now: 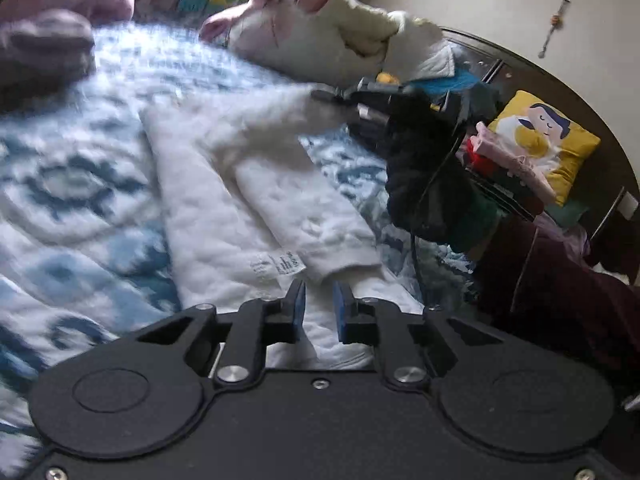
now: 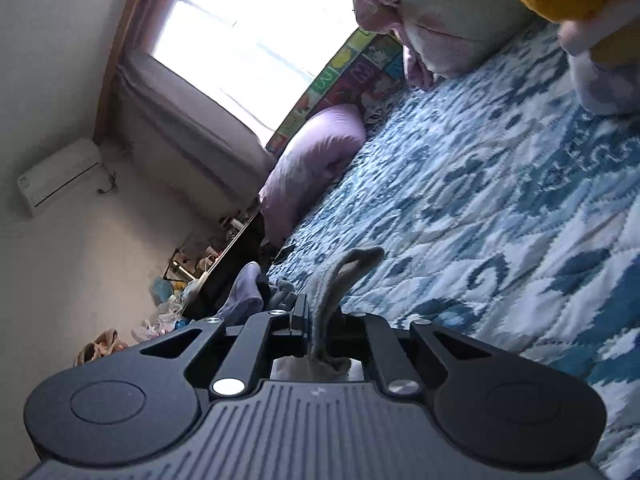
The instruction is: Fold clothes
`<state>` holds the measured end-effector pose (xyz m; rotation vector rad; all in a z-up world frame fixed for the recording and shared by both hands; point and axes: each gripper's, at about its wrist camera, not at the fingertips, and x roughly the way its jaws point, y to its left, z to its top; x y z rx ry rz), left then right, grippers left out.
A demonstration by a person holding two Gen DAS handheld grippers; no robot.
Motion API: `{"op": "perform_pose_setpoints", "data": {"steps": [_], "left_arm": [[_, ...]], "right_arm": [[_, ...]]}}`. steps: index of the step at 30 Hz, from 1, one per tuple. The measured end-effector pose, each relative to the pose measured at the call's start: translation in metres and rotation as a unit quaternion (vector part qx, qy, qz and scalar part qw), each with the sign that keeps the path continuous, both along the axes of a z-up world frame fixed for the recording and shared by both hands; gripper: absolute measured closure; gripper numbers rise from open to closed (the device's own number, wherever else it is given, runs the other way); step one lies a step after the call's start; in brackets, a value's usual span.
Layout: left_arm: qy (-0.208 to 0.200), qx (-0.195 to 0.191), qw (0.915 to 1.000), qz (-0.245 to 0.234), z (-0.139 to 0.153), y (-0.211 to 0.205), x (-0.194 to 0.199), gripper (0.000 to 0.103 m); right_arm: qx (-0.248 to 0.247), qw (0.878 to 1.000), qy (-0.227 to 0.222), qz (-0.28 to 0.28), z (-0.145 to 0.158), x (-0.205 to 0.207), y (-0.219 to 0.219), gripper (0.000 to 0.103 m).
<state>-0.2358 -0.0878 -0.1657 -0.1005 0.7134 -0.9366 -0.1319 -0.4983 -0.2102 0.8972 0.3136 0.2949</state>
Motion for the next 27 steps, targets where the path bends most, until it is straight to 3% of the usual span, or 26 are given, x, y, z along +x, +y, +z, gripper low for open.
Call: {"op": "perform_pose_setpoints", "data": {"steps": [4, 7, 10, 18, 21, 22, 25, 27], "left_arm": [[-0.023, 0.018, 0.9986, 0.045, 0.009, 0.029, 0.008, 0.091], [-0.022, 0.034, 0.9978, 0.052, 0.004, 0.046, 0.012, 0.091], [-0.035, 0.061, 0.9975, 0.012, -0.002, 0.043, 0.005, 0.091], [-0.045, 0.116, 0.9918, -0.031, -0.027, -0.005, -0.006, 0.092], [-0.057, 0.139, 0.9881, -0.032, -0.032, -0.013, -0.009, 0.092], [-0.055, 0.138, 0.9885, -0.028, -0.033, -0.012, -0.008, 0.092], [-0.048, 0.137, 0.9893, -0.016, -0.035, -0.011, -0.007, 0.092], [-0.053, 0.142, 0.9885, -0.007, -0.035, -0.015, -0.009, 0.092]], "right_arm": [[0.002, 1.000, -0.007, -0.006, 0.001, -0.002, -0.002, 0.093], [0.001, 1.000, -0.006, -0.009, 0.001, -0.003, -0.001, 0.093], [0.004, 1.000, -0.005, -0.010, 0.000, -0.002, -0.002, 0.093], [0.006, 1.000, -0.009, 0.014, 0.003, 0.001, 0.005, 0.093], [-0.001, 1.000, 0.003, 0.011, 0.006, -0.005, 0.003, 0.078], [-0.009, 1.000, 0.005, 0.006, 0.008, -0.010, 0.002, 0.065], [-0.047, 0.999, 0.007, -0.019, 0.021, -0.034, 0.001, 0.062], [-0.084, 0.996, 0.002, -0.041, 0.034, -0.052, 0.003, 0.054]]}}
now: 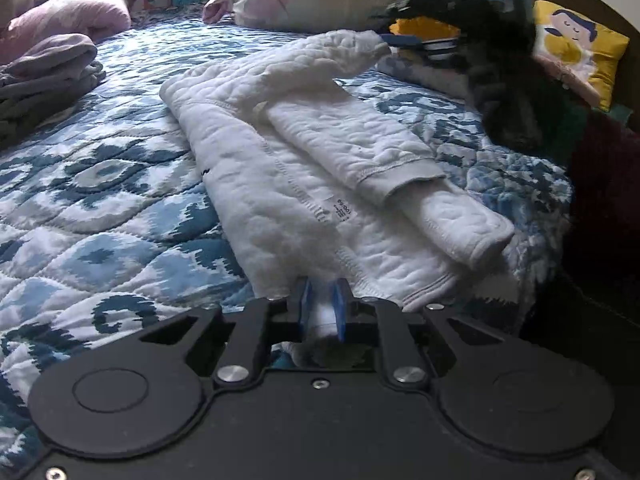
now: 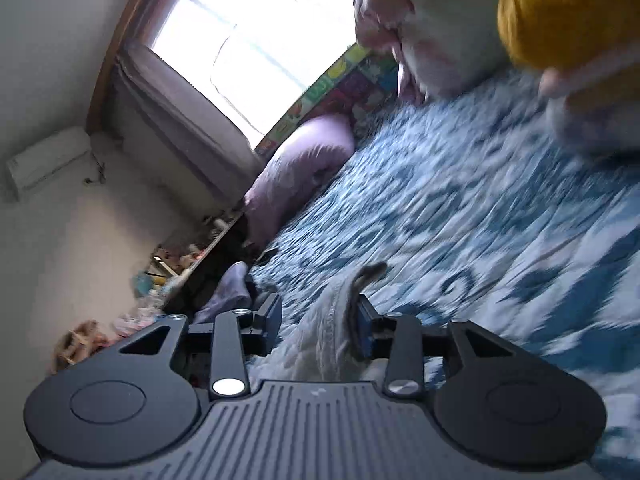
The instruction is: Fold clothes
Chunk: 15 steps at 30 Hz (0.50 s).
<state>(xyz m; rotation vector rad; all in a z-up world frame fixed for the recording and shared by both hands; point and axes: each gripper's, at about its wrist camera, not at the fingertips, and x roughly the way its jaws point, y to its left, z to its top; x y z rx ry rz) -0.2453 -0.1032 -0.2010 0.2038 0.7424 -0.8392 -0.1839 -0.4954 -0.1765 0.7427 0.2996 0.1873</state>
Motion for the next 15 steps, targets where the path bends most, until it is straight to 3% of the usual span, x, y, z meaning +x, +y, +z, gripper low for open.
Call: {"op": "perform_pose_setpoints", "data": {"steps": [3, 6, 8, 10, 13, 15], "left_arm": [[-0.014, 0.007, 0.9998, 0.009, -0.001, -0.004, -0.006, 0.092], [-0.034, 0.017, 0.9992, 0.014, -0.001, -0.008, -0.014, 0.092], [-0.045, 0.023, 0.9986, 0.016, -0.001, -0.010, -0.018, 0.092], [-0.053, 0.026, 0.9981, 0.018, -0.002, -0.011, -0.020, 0.092], [-0.043, 0.014, 0.9988, 0.022, -0.002, -0.006, -0.019, 0.092], [-0.035, 0.009, 0.9991, 0.022, -0.001, -0.005, -0.017, 0.092]], "right_arm": [[-0.095, 0.995, -0.011, -0.038, 0.029, -0.029, 0.019, 0.052], [-0.213, 0.976, -0.037, -0.038, 0.055, -0.060, 0.063, 0.053], [-0.263, 0.963, -0.045, 0.022, 0.061, -0.069, 0.104, 0.062], [-0.298, 0.949, -0.017, 0.104, 0.054, -0.062, 0.149, 0.075], [-0.377, 0.905, 0.033, 0.195, 0.028, -0.045, 0.217, 0.088], [-0.404, 0.884, 0.051, 0.227, 0.017, -0.030, 0.244, 0.089]]}}
